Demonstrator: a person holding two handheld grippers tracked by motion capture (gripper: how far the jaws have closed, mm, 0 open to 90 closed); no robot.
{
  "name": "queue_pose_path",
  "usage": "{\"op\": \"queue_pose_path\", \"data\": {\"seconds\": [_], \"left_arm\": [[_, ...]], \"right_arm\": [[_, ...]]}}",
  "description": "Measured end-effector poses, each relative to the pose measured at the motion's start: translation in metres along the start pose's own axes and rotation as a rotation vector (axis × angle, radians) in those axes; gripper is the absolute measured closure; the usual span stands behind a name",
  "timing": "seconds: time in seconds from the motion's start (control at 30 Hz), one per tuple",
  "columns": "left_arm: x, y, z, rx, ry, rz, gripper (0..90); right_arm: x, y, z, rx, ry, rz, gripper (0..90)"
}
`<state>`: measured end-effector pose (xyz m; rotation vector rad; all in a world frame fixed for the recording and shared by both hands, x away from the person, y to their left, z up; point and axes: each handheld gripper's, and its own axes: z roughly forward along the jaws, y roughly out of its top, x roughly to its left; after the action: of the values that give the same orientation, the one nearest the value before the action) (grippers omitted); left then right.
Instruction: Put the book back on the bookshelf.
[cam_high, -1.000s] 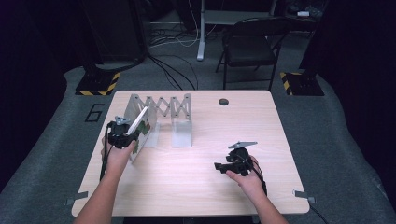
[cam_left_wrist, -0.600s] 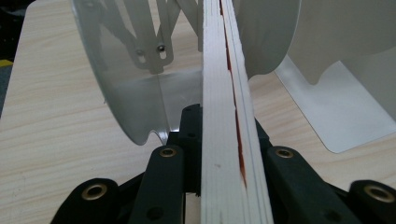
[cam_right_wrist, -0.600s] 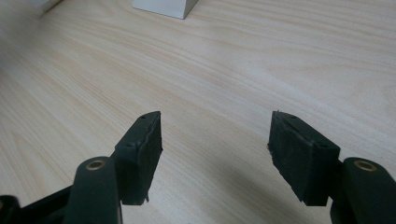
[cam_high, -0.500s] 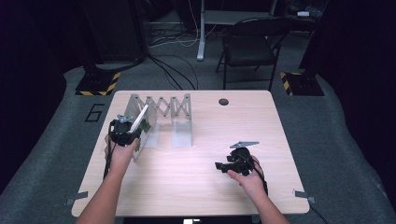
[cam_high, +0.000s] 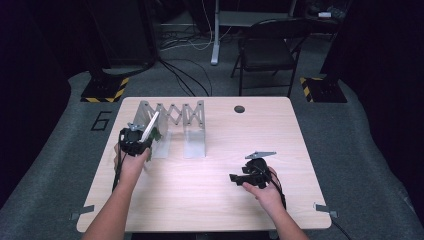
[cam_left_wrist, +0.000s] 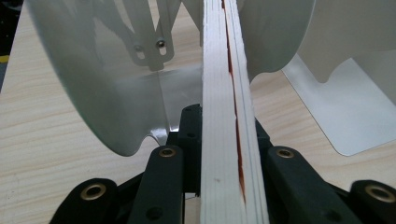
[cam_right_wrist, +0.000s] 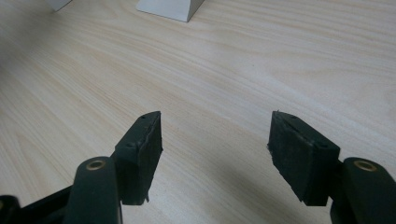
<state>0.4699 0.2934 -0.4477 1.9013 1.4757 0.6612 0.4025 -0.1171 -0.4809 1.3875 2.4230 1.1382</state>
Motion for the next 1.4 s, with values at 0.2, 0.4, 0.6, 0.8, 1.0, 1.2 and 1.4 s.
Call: {"op": "queue_pose_path", "data": {"seconds": [0.2,0.4,0.6,0.8,1.0,1.2,1.4], "left_arm": [[0.0022,0.0003,0.0014,-0.012,-0.002,-0.017,74.9],[0.0012,0.0016,0.0022,-0.008,0.007,-0.021,74.0],[-0.0006,0.0037,0.0036,-0.006,0.016,-0.013,72.6],[-0.0016,0.0037,0.0039,-0.009,0.024,-0.017,70.3],[-0.0026,0.0024,0.0032,-0.015,0.035,-0.009,66.0],[-0.0029,0.0014,0.0024,-0.015,0.038,-0.009,63.6],[-0.0036,0.001,0.0,-0.023,0.039,-0.014,61.9]], "right_arm": [[-0.0002,-0.0003,0.0002,-0.008,0.001,0.002,34.8],[0.001,-0.0003,-0.0002,0.005,0.003,0.014,34.8],[-0.0005,-0.0003,0.0001,-0.003,0.003,0.007,34.8],[-0.001,-0.0004,0.0005,-0.004,0.005,0.003,34.8],[-0.0009,-0.0003,0.0004,-0.004,0.004,0.002,34.8],[-0.0012,-0.0003,0.0006,-0.004,0.003,0.001,34.8],[-0.0015,-0.0002,0.0005,-0.006,0.002,-0.005,34.8]]}}
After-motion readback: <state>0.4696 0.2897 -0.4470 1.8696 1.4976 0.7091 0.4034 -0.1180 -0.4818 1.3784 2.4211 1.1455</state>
